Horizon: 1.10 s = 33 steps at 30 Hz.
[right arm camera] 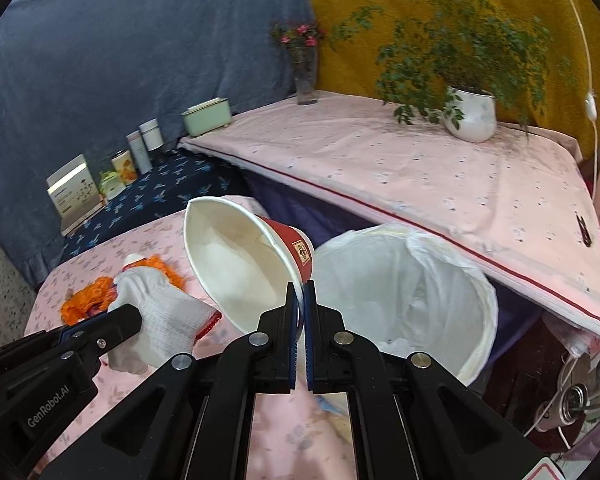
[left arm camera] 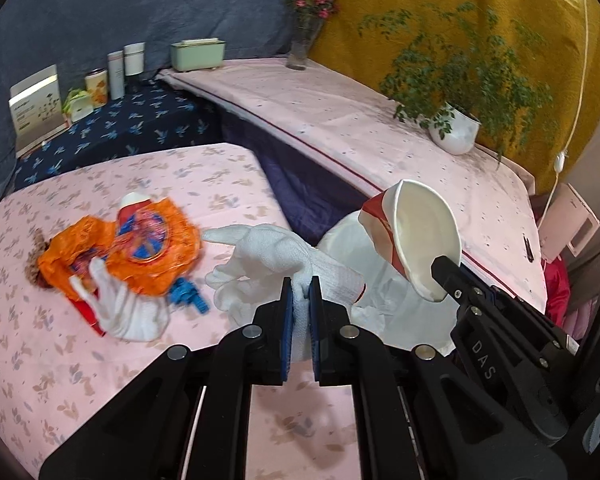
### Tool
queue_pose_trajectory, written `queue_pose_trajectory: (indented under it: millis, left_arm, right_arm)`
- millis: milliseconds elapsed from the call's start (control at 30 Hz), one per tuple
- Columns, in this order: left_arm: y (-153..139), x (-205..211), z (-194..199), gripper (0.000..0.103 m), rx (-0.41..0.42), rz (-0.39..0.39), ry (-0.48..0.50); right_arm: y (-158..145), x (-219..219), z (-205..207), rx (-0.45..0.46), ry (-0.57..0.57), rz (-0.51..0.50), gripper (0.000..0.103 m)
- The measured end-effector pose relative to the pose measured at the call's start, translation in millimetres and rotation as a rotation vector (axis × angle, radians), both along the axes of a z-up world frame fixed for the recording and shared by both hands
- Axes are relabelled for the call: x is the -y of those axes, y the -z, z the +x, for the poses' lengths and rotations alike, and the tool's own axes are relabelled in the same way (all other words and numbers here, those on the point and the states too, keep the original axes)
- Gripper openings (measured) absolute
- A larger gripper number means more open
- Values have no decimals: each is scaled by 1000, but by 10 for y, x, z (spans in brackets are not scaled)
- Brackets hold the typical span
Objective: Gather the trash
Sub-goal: 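Carry the paper cup and white glove over the trash bin, then open both grippers to drop the cup and glove into the bin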
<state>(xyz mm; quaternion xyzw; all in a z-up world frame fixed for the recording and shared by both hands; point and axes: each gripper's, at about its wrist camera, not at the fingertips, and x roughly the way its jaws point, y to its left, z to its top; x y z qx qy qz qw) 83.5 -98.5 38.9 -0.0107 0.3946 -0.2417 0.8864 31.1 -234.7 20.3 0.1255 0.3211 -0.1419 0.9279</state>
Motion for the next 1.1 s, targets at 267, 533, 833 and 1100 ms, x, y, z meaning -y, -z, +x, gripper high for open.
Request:
queue_pose_trajectory:
  millis: [267,533,833,1100]
  left_arm:
    - [-21,559,13,7,20,15,98]
    - [125,884,115,7,-4,30,154]
    - [265,1055,260,11,-54,-2,182]
    - [260,1025,276,45,-28,18,140]
  right_arm:
    - [110,477,-83,-16,92,12,3]
    - [319,820,-90,-55,155,41,3]
    - [456,952,-36,-87,176,49,5]
    - [416,964,-54,-70,192,52,26]
